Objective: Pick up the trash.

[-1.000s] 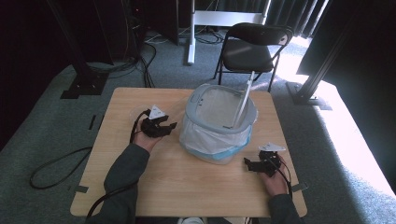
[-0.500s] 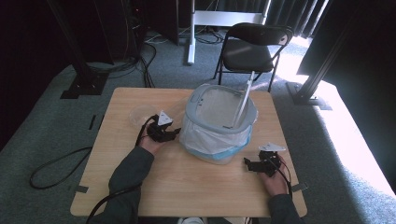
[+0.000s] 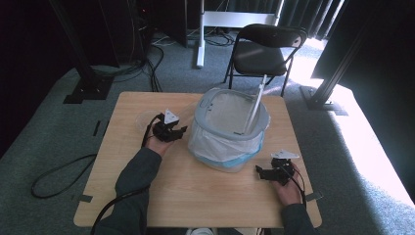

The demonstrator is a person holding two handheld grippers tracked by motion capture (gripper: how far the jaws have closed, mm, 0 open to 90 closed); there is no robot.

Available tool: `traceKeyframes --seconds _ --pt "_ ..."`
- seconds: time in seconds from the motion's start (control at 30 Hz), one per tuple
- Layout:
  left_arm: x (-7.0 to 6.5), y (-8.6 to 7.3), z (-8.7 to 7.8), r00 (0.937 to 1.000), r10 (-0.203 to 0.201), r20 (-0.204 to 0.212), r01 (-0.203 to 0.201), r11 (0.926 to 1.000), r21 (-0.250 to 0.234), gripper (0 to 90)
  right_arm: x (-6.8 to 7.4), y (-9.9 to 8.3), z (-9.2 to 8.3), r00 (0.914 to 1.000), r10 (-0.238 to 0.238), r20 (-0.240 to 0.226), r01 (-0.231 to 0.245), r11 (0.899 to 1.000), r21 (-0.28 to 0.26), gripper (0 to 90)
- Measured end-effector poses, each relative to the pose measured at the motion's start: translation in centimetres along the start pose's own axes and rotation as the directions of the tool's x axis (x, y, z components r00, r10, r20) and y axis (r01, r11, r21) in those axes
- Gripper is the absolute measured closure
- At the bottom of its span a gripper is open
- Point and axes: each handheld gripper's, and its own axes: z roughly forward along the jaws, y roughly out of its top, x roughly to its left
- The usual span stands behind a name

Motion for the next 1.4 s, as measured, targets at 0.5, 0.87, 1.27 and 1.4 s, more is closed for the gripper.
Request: traceKeyframes --seconds 0.5,0.87,1.27,1.4 --pt "3.0 0.8 2.4 0.9920 -0.101 -0.076 0.107 0.9904 0.087 78.3 0.0 0.0 0.0 1.0000 0.000 0.000 0.000 1.000 0.000 11.3" --pt "4.0 0.4 2.7 0.9870 -0.134 -0.089 0.141 0.9868 0.079 79.0 0.0 0.0 0.0 1.0000 0.000 0.000 0.000 1.000 0.000 11.3" --pt "5.2 0.0 3.0 0.9813 -0.179 -0.071 0.185 0.9789 0.087 85.0 0.0 0.0 0.0 1.0000 -0.001 0.000 0.001 1.000 0.000 11.3" --pt "5.6 -0.2 3.1 0.9772 -0.201 -0.069 0.206 0.9755 0.078 85.9 0.0 0.0 0.0 1.0000 0.000 0.001 0.000 1.000 0.000 11.3"
